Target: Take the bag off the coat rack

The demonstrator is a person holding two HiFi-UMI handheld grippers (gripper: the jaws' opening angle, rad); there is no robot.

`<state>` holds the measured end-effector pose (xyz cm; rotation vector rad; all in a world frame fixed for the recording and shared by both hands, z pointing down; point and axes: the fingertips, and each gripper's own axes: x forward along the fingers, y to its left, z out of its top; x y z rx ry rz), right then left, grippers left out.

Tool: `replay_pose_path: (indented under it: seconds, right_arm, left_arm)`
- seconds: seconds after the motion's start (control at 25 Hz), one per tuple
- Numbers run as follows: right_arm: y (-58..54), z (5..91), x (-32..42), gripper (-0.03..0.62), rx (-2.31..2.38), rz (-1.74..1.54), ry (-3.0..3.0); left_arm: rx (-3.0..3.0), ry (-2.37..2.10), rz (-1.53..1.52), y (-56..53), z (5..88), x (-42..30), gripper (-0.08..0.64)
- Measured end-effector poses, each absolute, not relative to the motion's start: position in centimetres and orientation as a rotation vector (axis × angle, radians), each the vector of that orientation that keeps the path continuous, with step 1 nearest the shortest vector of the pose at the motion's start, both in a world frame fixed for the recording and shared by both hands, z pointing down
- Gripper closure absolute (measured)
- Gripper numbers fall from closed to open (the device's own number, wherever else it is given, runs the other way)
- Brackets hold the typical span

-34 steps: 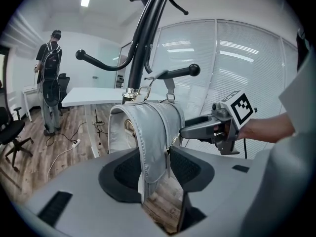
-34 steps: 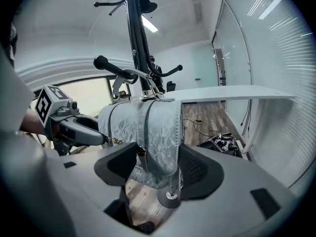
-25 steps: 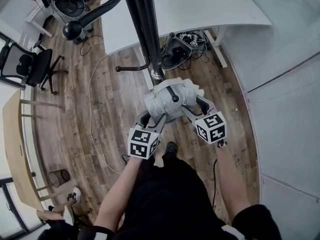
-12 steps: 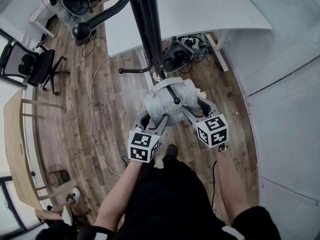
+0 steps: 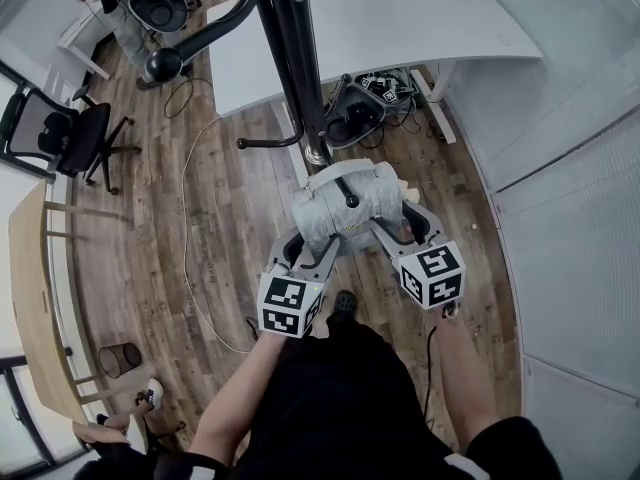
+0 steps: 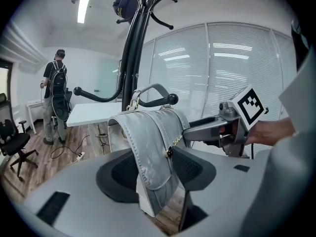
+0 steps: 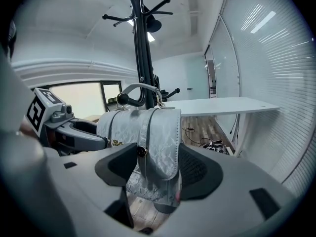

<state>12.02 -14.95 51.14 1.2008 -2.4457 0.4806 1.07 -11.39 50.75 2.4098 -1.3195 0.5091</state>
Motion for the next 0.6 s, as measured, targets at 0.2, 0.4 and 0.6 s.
replay_pose_path:
  seconds: [0.2,0.4,0.6]
  right_arm:
    - [-14.1,51.0,12.7,0.314,1.23,0.488,-2.437]
    - [-13.4,50.7,13.3,0.314,1.305,0.497,-2.389]
    - [-11.7,49.8,13.9,0.314,1.406,0.488,-2.327]
  left_arm:
    - [2.426,-1.302,0.489,-10.7,50.4,1.6,0.342]
    - [2.459,-1.231,0.471,-10.7,50.3,2.2,0.342]
    - [2.503,-1.134,0.447,-9.9,49.8,2.6,0.342]
